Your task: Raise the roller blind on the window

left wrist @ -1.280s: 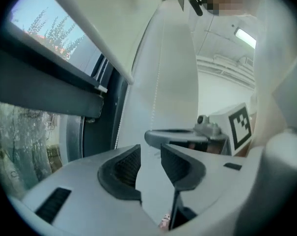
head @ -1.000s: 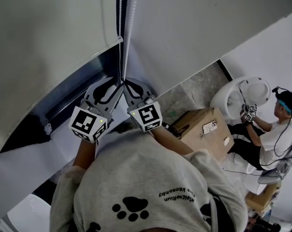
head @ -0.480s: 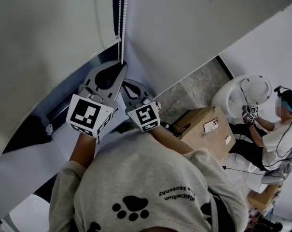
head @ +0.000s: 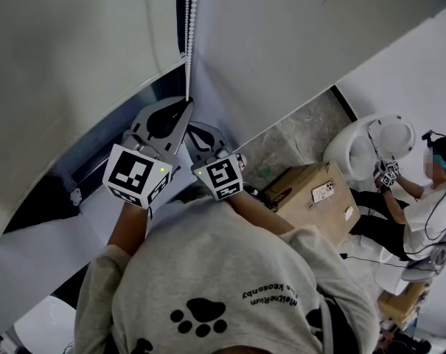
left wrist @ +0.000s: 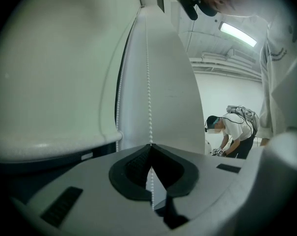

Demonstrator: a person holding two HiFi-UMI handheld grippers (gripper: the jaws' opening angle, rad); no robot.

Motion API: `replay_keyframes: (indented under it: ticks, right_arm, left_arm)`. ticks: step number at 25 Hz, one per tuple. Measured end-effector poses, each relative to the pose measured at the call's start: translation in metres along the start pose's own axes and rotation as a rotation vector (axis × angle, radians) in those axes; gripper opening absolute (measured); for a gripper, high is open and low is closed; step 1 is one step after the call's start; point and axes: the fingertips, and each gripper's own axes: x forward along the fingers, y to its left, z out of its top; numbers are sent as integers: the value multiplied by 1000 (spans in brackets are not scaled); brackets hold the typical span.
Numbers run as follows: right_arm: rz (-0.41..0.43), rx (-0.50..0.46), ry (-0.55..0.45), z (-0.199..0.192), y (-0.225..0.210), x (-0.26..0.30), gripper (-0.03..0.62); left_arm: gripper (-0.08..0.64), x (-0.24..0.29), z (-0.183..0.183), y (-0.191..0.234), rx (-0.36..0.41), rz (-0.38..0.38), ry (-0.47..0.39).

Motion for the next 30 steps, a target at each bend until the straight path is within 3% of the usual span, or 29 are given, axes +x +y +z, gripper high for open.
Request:
replay_keyframes:
  ticks: [21, 30]
  right_arm:
    - [73, 53, 253, -91, 11, 4, 11]
    - [94, 24, 343, -123, 16, -2, 11]
  left_arm:
    - [6, 2, -92, 0, -76, 31, 86]
    - [6, -2, -124, 0, -100, 32, 122]
